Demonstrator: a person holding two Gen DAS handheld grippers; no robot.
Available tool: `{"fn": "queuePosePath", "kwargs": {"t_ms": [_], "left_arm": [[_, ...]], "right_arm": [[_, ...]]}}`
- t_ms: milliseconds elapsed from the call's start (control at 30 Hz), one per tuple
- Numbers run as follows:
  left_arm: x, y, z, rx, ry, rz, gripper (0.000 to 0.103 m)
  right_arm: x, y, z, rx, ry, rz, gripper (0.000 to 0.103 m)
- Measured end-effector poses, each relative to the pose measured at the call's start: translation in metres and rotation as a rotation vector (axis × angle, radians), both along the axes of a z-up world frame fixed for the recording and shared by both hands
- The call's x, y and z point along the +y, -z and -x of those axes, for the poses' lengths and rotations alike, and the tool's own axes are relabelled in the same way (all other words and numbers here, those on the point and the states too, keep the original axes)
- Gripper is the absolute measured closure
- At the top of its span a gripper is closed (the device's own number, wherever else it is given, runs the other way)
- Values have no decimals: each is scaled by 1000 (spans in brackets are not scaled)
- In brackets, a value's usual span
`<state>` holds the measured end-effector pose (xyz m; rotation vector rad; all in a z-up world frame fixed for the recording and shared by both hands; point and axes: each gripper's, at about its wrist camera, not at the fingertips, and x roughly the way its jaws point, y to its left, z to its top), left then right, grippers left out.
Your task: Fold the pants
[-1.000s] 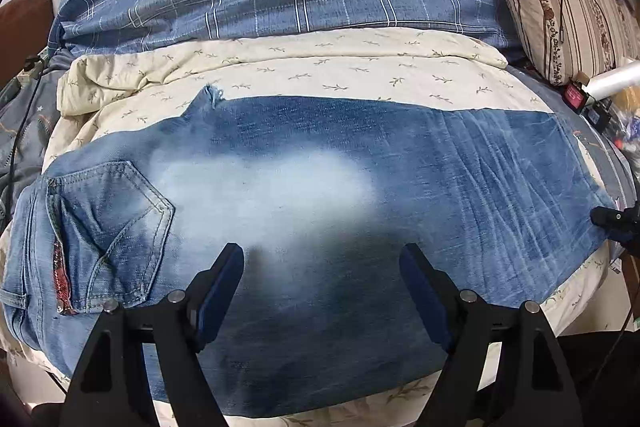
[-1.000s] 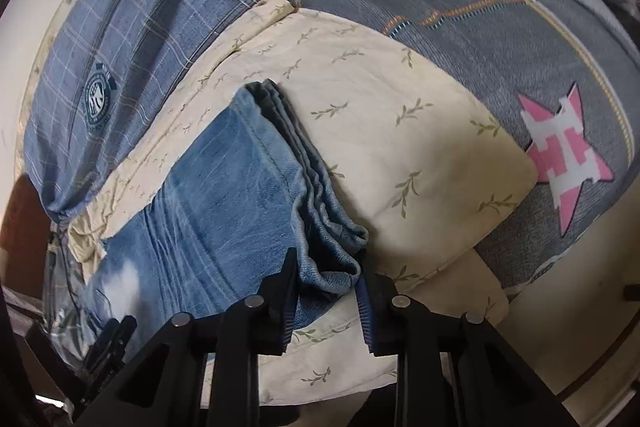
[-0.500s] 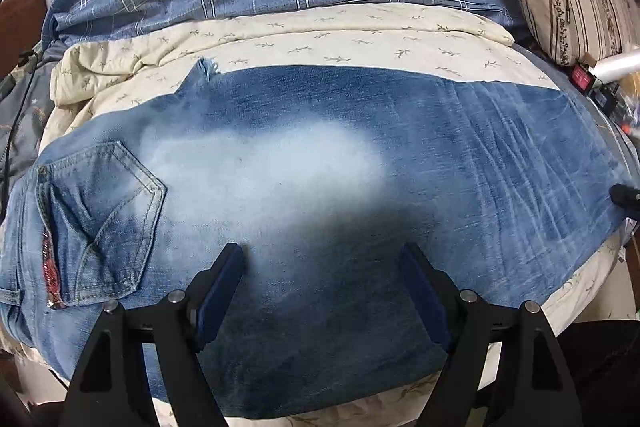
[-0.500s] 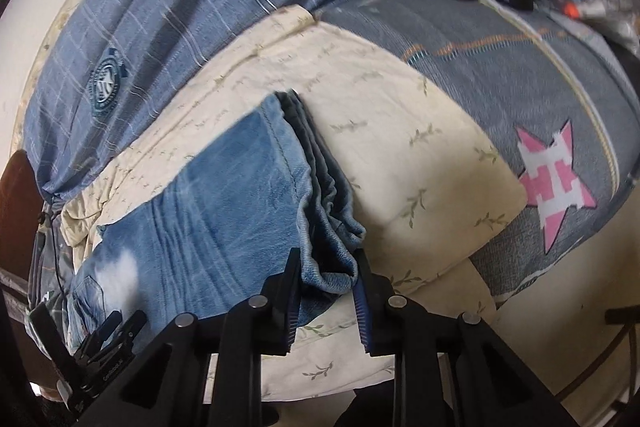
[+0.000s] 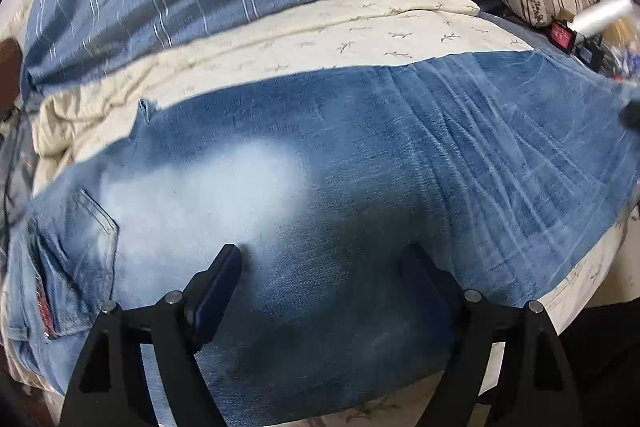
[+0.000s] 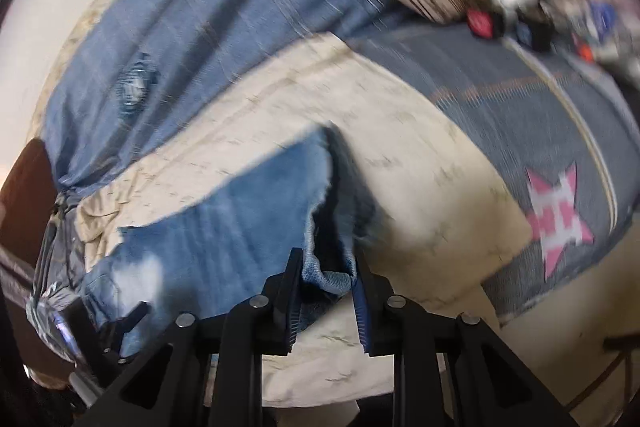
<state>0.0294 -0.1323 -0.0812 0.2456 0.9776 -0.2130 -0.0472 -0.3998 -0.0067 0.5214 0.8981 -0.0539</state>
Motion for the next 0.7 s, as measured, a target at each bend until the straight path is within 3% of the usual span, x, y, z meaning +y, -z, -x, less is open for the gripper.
{"fn": "queuePosePath", "kwargs": {"t_ms": [200,367,467,600,700], "left_arm": [[14,-4,-1,42,-2,83,20],[66,-20,8,33,-106,205,20],[127,-35,23,-15,-252,246,20],[195,-61,45,-117,-428,268,20],[221,-77,53,-162,-482,280,20]], "right_arm": [[71,-62,-6,-158,-149,80,79],[159,-88,-11,-233,-345,119,79],[206,-72,-15,-217,-448,128,79],[248,-23,-30,-149,-545,58,78],[274,32,-42,-25,-623,11,61]]}}
